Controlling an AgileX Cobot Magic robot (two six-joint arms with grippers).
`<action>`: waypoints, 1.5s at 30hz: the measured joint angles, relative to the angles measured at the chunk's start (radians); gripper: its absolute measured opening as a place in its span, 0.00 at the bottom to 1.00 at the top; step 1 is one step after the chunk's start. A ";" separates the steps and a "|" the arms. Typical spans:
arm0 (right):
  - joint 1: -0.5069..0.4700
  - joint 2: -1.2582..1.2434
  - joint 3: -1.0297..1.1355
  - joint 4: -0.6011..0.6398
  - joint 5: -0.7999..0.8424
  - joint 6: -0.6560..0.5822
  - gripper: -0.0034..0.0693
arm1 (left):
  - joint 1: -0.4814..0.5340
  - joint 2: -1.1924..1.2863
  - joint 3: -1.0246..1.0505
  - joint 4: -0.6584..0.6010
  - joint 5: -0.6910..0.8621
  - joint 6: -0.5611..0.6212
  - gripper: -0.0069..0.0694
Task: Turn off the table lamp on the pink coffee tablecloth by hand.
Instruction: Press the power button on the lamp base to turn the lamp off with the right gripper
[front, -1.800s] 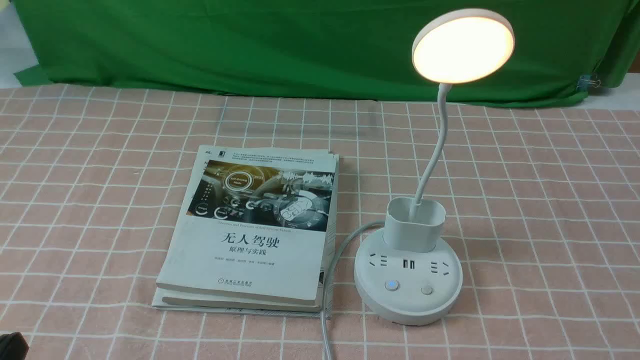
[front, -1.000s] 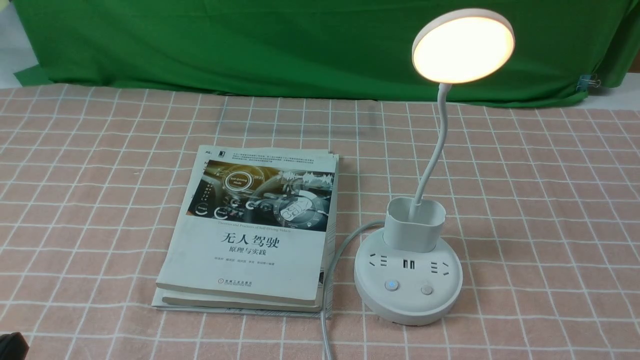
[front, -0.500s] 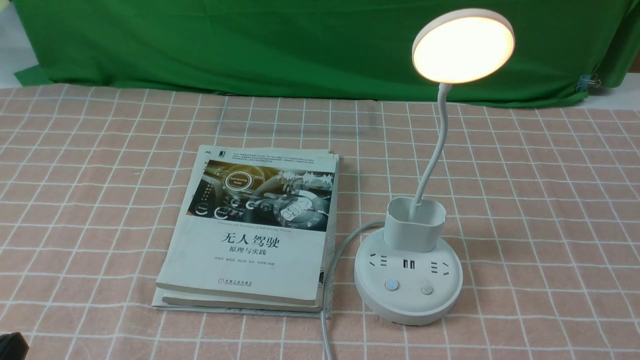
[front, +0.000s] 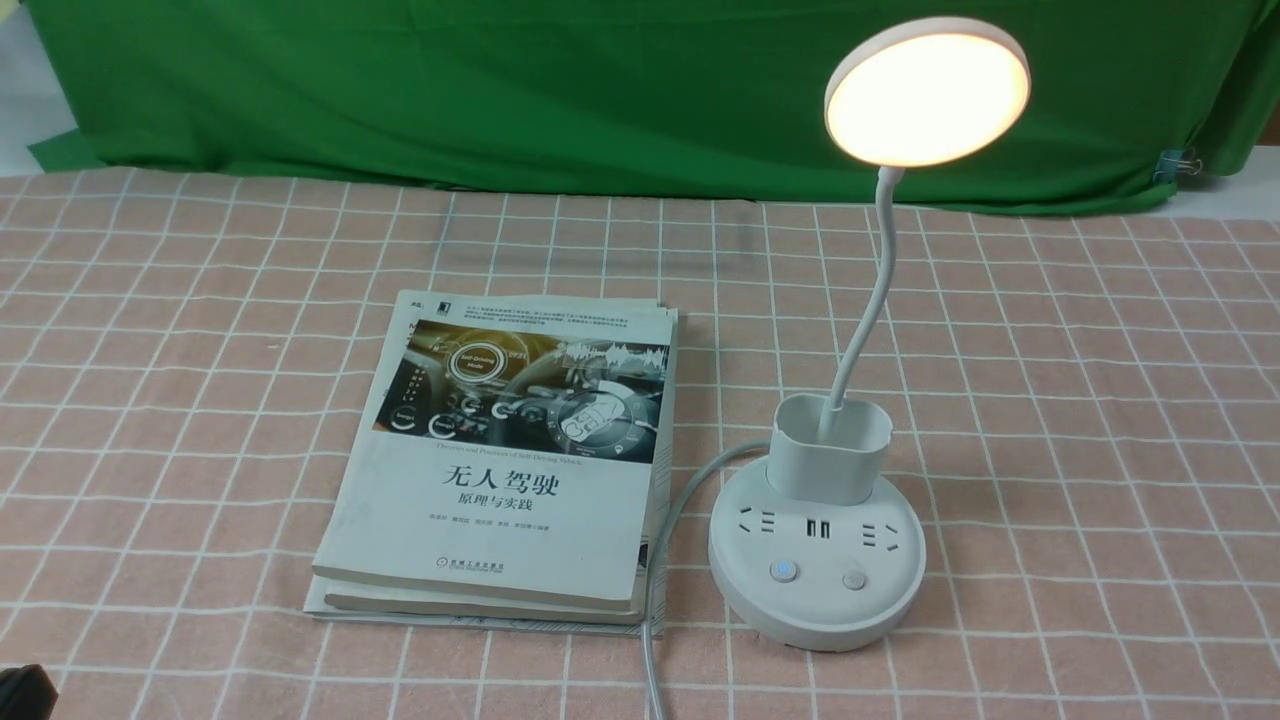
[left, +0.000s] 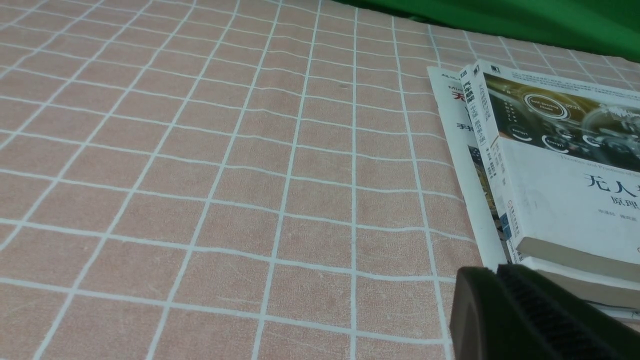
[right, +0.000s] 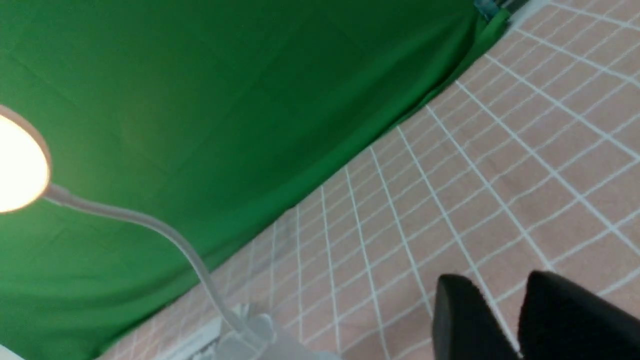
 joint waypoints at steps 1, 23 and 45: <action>0.000 0.000 0.000 0.000 -0.014 0.000 0.37 | 0.000 0.000 0.000 0.000 0.000 0.000 0.10; 0.263 0.957 -0.793 0.015 0.861 -0.608 0.12 | 0.000 0.000 0.000 0.000 0.000 0.000 0.10; 0.492 1.757 -1.195 0.075 0.760 -0.735 0.10 | 0.000 0.000 0.000 0.000 0.000 0.000 0.10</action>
